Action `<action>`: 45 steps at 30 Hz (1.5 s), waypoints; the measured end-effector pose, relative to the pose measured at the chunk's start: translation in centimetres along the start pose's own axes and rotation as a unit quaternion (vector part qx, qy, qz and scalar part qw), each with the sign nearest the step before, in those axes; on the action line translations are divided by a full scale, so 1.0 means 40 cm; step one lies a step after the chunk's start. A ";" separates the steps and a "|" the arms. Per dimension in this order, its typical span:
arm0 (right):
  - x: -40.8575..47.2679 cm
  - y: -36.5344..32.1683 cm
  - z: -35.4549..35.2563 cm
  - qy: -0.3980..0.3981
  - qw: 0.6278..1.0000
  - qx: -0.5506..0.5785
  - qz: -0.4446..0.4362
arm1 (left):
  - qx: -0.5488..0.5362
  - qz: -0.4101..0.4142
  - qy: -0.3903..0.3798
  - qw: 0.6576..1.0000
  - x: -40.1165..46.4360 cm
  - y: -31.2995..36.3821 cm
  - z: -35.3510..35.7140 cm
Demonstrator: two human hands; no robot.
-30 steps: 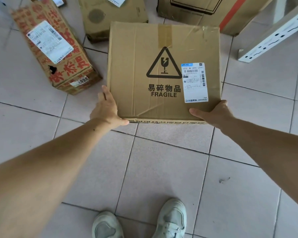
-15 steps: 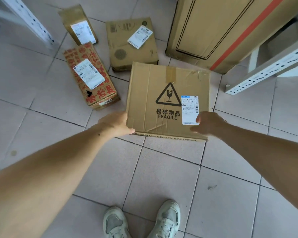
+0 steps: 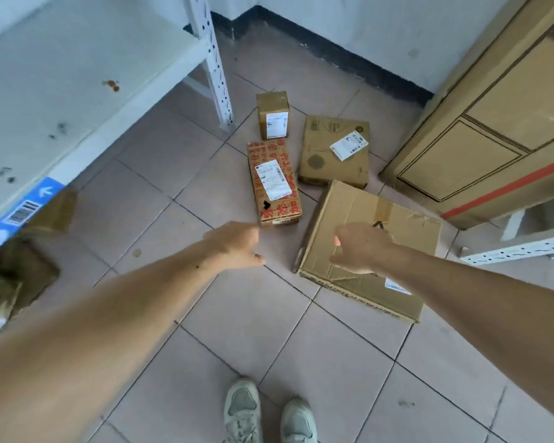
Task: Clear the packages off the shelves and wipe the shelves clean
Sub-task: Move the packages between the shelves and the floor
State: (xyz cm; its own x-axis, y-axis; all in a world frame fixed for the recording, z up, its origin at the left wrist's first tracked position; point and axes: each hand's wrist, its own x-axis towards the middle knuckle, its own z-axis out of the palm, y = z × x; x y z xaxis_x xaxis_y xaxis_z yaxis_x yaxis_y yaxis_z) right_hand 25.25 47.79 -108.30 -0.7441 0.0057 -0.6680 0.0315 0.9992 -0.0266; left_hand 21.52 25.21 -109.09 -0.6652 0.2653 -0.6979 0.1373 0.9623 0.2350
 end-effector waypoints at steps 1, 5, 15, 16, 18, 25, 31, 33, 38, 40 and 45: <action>-0.007 -0.029 -0.017 0.003 1.000 -0.015 -0.017 | -0.012 -0.006 0.007 1.000 -0.023 -0.023 -0.007; -0.037 -0.171 -0.081 0.021 0.992 -0.071 -0.097 | -0.059 -0.044 0.042 0.996 -0.149 -0.132 -0.032; -0.152 -0.557 -0.158 -0.006 0.958 -0.148 -0.247 | -0.190 -0.151 0.126 0.962 -0.474 -0.443 0.009; -0.167 -0.592 -0.160 -0.010 0.955 -0.152 -0.256 | -0.196 -0.158 0.128 0.959 -0.502 -0.469 0.019; -0.195 -0.681 -0.152 -0.014 0.946 -0.168 -0.278 | -0.215 -0.180 0.138 0.950 -0.575 -0.535 0.047; -0.314 -1.004 -0.088 -0.022 0.920 -0.225 -0.320 | -0.249 -0.229 0.159 0.928 -0.816 -0.762 0.156; -0.446 -1.286 0.008 -0.018 0.909 -0.236 -0.342 | -0.252 -0.259 0.167 0.917 -1.022 -0.966 0.284; -0.493 -1.377 0.052 -0.021 0.911 -0.229 -0.341 | -0.250 -0.270 0.163 0.916 -1.100 -1.040 0.335; -0.583 -1.599 0.142 -0.030 0.909 -0.214 -0.357 | -0.261 -0.284 0.165 0.908 -1.298 -1.221 0.440; -0.614 -1.682 0.161 -0.029 0.906 -0.196 -0.374 | -0.264 -0.298 0.165 0.903 -1.366 -1.289 0.472; -0.672 -1.882 0.171 -0.010 0.893 -0.177 -0.413 | -0.285 -0.340 0.187 0.876 -1.476 -1.441 0.528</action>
State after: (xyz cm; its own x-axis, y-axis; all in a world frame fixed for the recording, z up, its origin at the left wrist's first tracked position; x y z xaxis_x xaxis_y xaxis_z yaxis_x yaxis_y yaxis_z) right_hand 47.46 -27.86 -93.43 -0.4036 -0.7370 -0.5422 -0.7385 0.6122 -0.2825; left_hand 68.38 -44.62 -95.70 -0.6591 -0.4998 -0.5620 -0.7033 0.6744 0.2251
